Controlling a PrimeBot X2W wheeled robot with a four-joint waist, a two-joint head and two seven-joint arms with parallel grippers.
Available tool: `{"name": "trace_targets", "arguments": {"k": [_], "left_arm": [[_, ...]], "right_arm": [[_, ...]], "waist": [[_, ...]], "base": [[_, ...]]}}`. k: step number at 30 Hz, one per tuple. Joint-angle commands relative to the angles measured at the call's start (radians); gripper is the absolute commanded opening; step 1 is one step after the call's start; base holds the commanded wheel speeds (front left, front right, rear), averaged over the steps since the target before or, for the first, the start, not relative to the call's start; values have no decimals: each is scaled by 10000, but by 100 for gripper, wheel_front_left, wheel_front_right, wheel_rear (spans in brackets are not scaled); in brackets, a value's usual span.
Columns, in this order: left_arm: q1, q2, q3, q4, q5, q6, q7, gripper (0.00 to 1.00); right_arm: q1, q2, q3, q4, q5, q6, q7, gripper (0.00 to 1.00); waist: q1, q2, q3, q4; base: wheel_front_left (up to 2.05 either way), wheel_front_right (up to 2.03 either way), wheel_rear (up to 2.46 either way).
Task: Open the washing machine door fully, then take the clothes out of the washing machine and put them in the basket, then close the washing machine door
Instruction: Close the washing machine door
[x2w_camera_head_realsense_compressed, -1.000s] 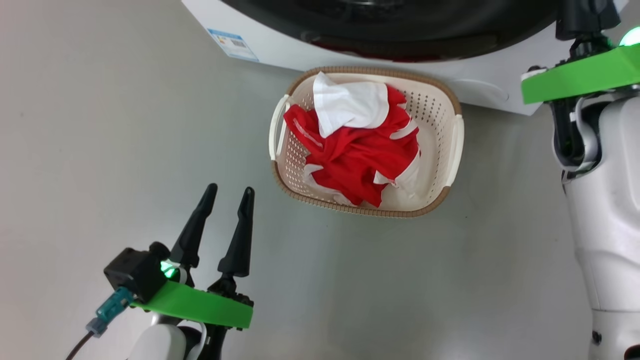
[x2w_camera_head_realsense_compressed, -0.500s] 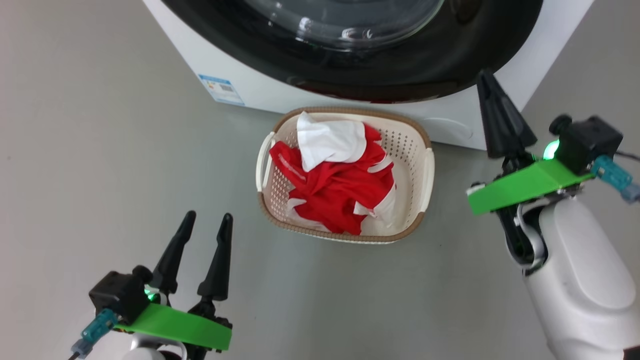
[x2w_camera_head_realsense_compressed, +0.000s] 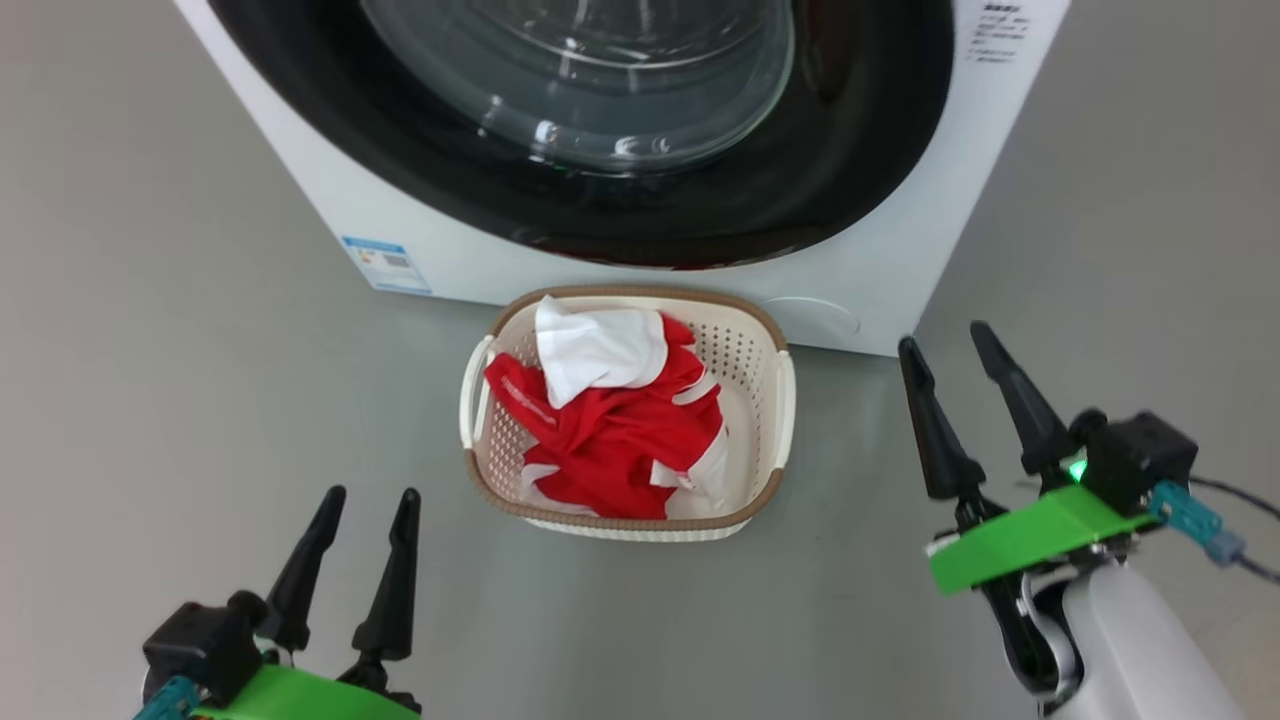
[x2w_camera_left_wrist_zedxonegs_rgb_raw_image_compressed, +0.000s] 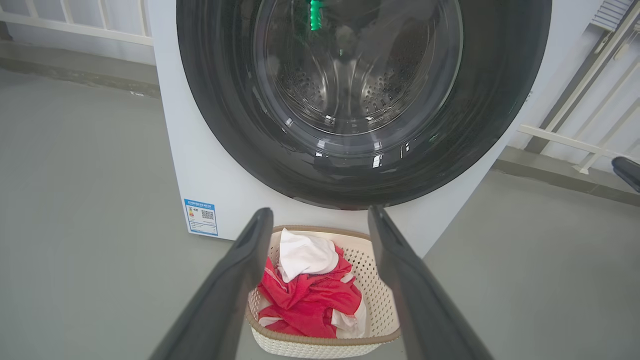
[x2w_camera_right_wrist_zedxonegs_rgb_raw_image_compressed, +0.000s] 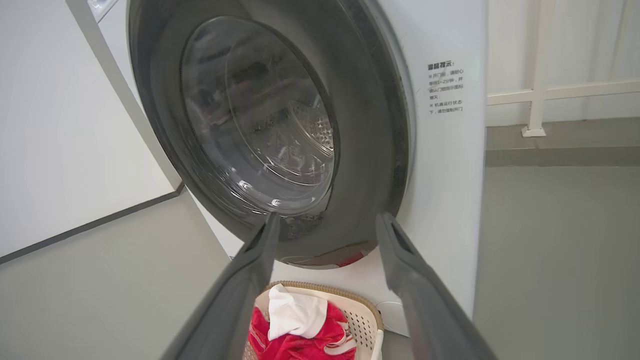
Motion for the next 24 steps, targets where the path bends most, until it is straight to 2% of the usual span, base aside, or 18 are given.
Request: {"name": "trace_targets", "arguments": {"k": [1, 14, 24], "left_arm": [[78, 291, 438, -282, 164, -54, -92, 100], [836, 553, 892, -583, 105, -54, -92, 100], [1305, 544, 1244, -751, 240, -54, -92, 100]], "right_arm": [[246, 98, 145, -335, 185, -9, -25, 100], [2001, 127, -241, -686, -2, -9, -25, 100], [2911, 131, -777, -787, -119, -9, -25, 100]], "waist": [[1, 0, -359, -364], [1, 0, -955, -1323], [1, 0, -1221, -1876]], "base": [[0, 0, 0], [0, 0, 0], [0, 0, 0]]}}
